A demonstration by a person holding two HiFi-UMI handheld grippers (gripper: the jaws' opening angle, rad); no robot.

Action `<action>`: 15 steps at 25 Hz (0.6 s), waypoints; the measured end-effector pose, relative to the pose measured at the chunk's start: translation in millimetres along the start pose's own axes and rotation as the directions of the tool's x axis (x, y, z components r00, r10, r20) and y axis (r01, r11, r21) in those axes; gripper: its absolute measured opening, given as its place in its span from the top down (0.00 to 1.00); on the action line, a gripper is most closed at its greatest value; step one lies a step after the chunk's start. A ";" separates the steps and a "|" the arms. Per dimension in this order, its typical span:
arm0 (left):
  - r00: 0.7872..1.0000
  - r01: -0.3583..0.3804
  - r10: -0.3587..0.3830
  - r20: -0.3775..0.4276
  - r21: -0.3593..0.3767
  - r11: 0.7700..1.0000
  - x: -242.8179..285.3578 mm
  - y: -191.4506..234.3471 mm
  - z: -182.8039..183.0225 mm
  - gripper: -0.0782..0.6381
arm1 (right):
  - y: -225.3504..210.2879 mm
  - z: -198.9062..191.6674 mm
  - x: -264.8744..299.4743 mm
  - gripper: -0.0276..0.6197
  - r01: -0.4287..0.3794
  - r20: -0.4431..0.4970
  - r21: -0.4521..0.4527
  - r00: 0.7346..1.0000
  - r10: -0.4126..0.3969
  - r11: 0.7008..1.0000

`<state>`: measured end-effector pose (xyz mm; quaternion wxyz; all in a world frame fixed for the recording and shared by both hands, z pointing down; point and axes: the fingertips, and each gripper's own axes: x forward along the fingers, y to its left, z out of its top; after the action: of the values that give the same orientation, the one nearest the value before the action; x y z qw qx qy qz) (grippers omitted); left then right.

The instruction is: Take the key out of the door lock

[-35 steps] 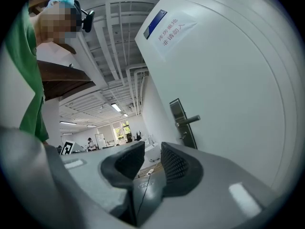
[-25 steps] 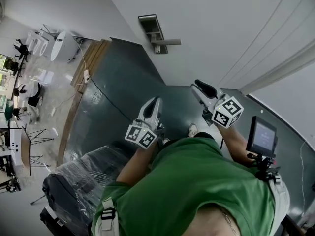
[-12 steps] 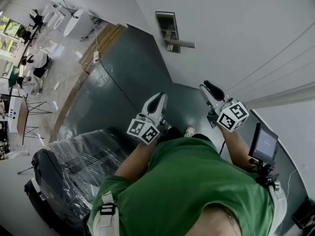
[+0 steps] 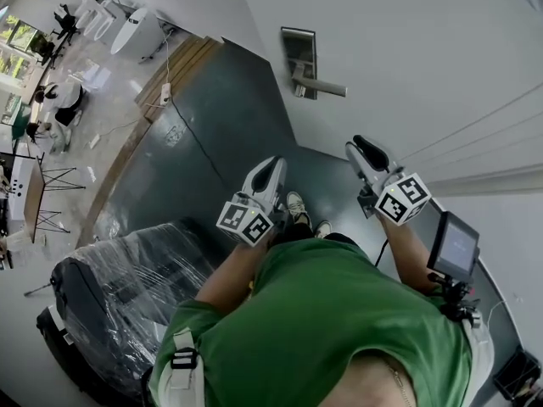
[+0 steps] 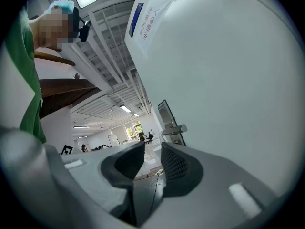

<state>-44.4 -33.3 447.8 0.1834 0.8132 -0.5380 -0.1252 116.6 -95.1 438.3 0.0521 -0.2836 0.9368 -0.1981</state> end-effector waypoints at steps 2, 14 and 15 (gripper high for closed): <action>1.000 0.007 -0.007 -0.004 -0.001 1.000 6.8 5.1 2.3 0.88 | -2.7 6.8 6.6 0.79 0.002 -0.001 -0.017 1.000 -0.002 1.000; 0.997 0.075 -0.075 -0.029 -0.010 0.997 51.4 40.6 3.5 0.88 | -19.1 34.5 41.7 0.79 0.041 -0.003 -0.135 0.999 -0.042 0.990; 0.996 0.080 -0.080 -0.030 -0.012 0.997 53.2 44.7 3.0 0.88 | -19.4 34.4 45.3 0.79 0.045 -0.007 -0.150 0.999 -0.047 0.988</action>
<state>-61.9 -98.5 464.1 0.1909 0.8349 -0.5014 -0.1229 96.0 -146.6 415.2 0.0213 -0.3072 0.9425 -0.1298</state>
